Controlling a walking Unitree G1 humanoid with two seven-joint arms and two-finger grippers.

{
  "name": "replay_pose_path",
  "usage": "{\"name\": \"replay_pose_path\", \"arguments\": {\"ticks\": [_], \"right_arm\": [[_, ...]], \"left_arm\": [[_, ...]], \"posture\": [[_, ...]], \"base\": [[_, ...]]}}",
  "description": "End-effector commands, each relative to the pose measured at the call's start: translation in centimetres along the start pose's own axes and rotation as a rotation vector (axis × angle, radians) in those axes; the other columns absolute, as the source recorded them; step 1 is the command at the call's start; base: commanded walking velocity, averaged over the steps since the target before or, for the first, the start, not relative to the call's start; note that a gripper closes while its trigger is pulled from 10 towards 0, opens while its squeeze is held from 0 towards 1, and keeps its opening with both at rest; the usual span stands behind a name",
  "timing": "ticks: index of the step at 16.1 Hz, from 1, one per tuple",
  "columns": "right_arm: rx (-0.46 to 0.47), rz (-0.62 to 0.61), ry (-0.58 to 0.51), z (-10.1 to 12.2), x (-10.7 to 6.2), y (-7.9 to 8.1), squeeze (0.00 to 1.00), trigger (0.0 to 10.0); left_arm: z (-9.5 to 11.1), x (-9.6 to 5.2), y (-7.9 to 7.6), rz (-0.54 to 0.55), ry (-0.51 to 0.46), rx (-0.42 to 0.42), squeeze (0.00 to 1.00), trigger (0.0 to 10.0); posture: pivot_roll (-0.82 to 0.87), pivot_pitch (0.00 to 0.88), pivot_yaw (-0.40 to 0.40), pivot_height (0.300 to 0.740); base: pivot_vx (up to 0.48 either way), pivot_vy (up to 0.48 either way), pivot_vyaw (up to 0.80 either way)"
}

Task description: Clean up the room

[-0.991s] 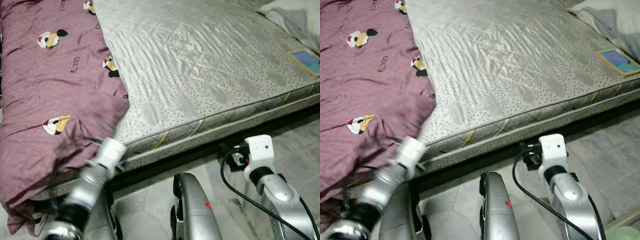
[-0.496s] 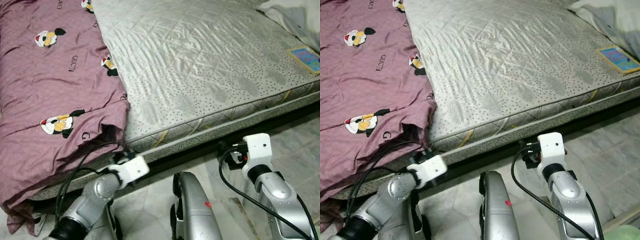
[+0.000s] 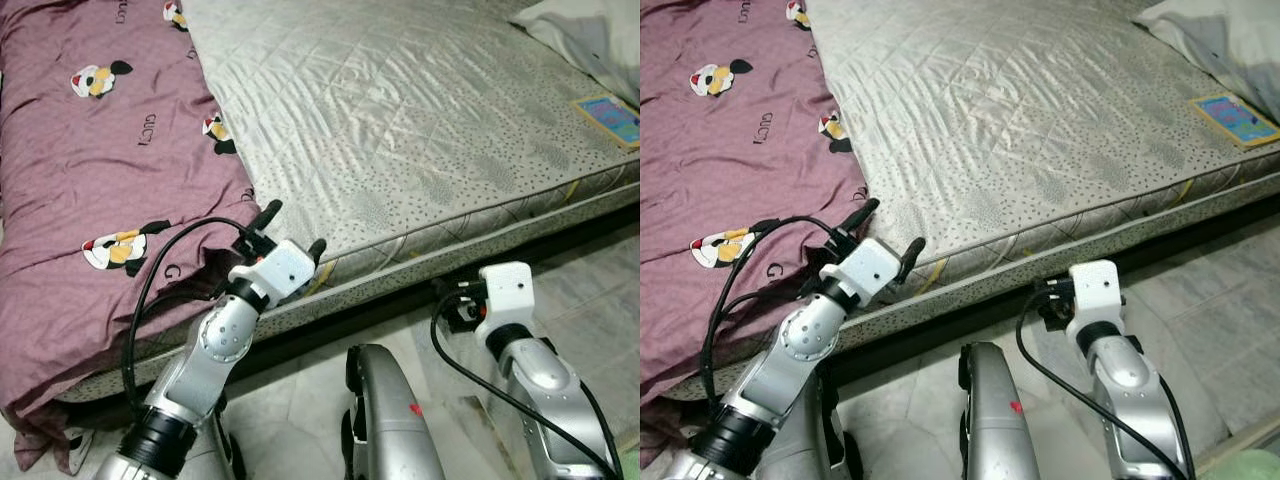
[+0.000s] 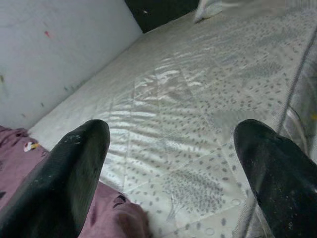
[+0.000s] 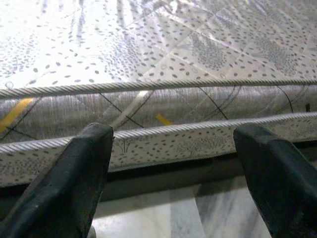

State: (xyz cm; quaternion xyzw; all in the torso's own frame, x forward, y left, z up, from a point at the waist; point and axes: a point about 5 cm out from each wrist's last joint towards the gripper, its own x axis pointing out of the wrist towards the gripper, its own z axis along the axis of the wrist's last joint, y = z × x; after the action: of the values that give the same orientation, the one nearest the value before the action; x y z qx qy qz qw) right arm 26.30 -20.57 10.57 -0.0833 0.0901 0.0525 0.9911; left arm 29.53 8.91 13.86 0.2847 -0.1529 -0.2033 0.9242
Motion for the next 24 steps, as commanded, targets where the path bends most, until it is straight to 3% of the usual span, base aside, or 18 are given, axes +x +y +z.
{"name": "replay_pose_path", "arguments": {"ticks": [1,3,5,6,8,10,12,14,16,20,24], "right_arm": [[-0.003,-0.003,0.009,-0.4,-0.1,0.0,0.0,10.0],[0.001,-0.009,0.005,-0.4,-0.1,0.0,0.0,10.0],[0.006,-0.013,0.0,-0.4,0.0,0.0,0.0,10.0],[0.007,-0.012,-0.002,-0.4,0.0,0.1,0.0,10.0],[0.008,-0.011,-0.002,-0.4,0.0,0.1,0.0,10.0],[0.009,-0.005,-0.001,-0.4,0.0,0.1,0.0,10.0],[0.01,-0.004,0.001,-0.4,0.0,0.1,0.0,10.0],[0.007,-0.004,0.003,-0.4,-0.1,0.0,0.0,10.0],[0.004,0.001,0.004,-0.3,-0.1,0.0,0.0,10.0],[0.027,0.03,-0.024,0.5,-0.3,0.2,0.0,10.0],[0.168,0.247,-0.091,3.3,0.2,3.1,0.0,10.0]], "left_arm": [[0.7,0.1,1.0,0.065,-0.037,-0.017,0.0,10.0],[0.2,-0.3,4.1,0.314,0.011,-0.125,0.0,10.0],[-2.0,-1.4,6.8,0.502,0.128,-0.247,0.0,10.0],[-3.0,-2.0,8.5,0.565,0.157,-0.249,0.0,10.0],[-4.0,-2.8,10.0,0.628,0.201,-0.252,0.0,10.0],[-6.0,-4.1,11.8,0.701,0.314,-0.255,0.0,10.0],[-7.9,-4.8,12.5,0.714,0.422,-0.278,0.0,10.0],[-10.6,-4.8,12.0,0.626,0.587,-0.353,0.0,10.0],[-11.6,-3.9,10.9,0.518,0.651,-0.37,0.0,10.0],[-12.6,-2.1,6.2,0.211,0.742,-0.388,0.0,10.0],[-11.4,-0.3,0.5,-0.081,0.702,-0.367,0.0,10.0]], "posture": [[-0.14,0.154,-0.034,0.556],[-0.14,0.154,-0.032,0.556],[-0.14,0.154,-0.033,0.556],[-0.14,0.155,-0.035,0.556],[-0.14,0.155,-0.036,0.556],[-0.14,0.159,-0.038,0.556],[-0.14,0.165,-0.038,0.556],[-0.15,0.166,-0.043,0.556],[-0.16,0.17,-0.049,0.556],[-0.16,0.17,-0.049,0.556],[-0.18,0.144,-0.039,0.556]], "base": [[0.0,0.0,0.0],[0.0,0.0,0.0],[0.0,0.0,0.0],[0.0,0.0,0.0],[0.0,0.0,0.0],[0.0,0.0,0.0],[0.0,0.0,0.0],[0.0,0.0,0.0],[0.0,0.0,0.0],[0.0,0.0,0.0],[0.0,0.0,0.0]]}}
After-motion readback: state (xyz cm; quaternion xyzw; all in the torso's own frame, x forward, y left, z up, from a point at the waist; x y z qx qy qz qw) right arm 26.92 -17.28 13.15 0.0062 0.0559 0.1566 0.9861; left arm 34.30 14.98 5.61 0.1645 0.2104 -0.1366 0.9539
